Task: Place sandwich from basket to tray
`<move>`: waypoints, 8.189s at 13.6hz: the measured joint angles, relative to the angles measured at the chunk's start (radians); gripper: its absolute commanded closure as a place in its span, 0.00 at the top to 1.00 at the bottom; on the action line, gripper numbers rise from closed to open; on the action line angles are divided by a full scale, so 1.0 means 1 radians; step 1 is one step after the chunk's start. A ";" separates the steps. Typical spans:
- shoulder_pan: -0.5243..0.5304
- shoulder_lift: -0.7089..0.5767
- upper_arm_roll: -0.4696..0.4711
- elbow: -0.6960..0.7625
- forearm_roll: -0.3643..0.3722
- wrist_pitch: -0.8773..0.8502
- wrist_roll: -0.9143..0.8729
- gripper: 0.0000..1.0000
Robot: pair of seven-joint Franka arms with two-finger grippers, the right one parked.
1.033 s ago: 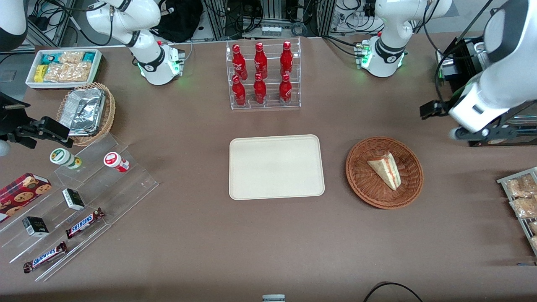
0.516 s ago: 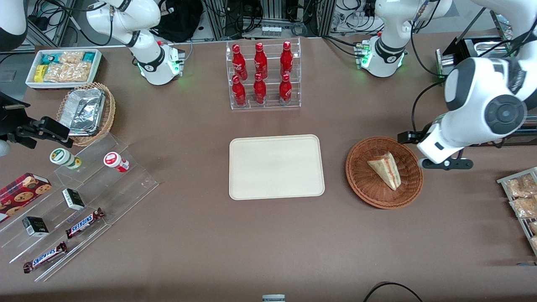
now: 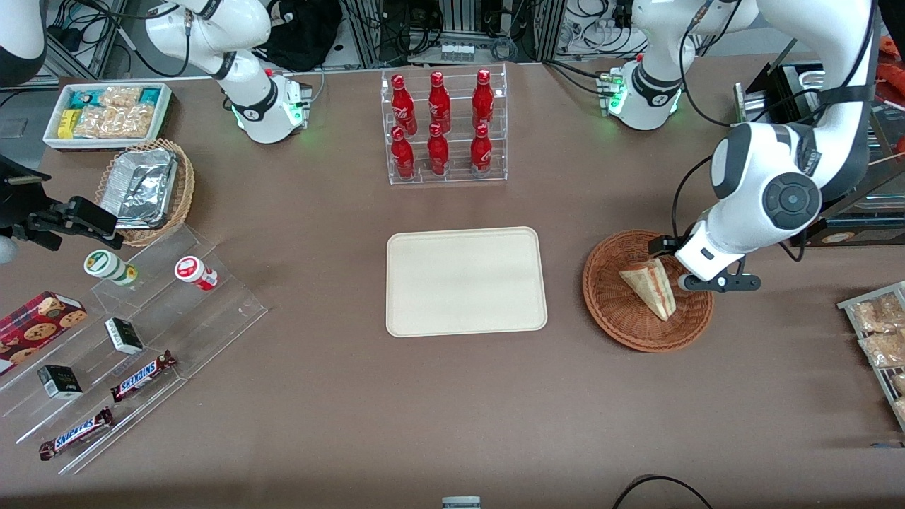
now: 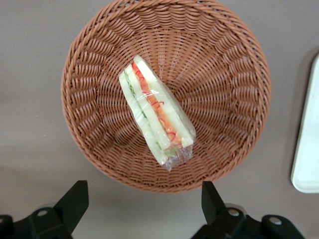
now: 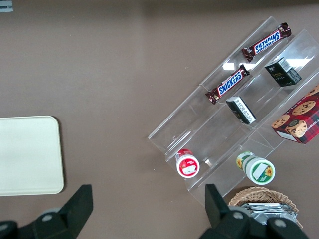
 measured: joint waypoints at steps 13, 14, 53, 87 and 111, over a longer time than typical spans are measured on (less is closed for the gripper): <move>-0.005 0.003 -0.033 -0.184 0.000 0.340 -0.648 1.00; -0.005 0.013 -0.033 -0.185 0.000 0.354 -0.681 1.00; -0.213 0.483 -0.428 0.459 0.284 0.074 -0.891 0.06; -0.376 0.455 -0.330 0.737 0.282 -0.301 -1.004 1.00; 0.046 -0.056 -0.250 0.304 0.090 -0.393 -0.341 1.00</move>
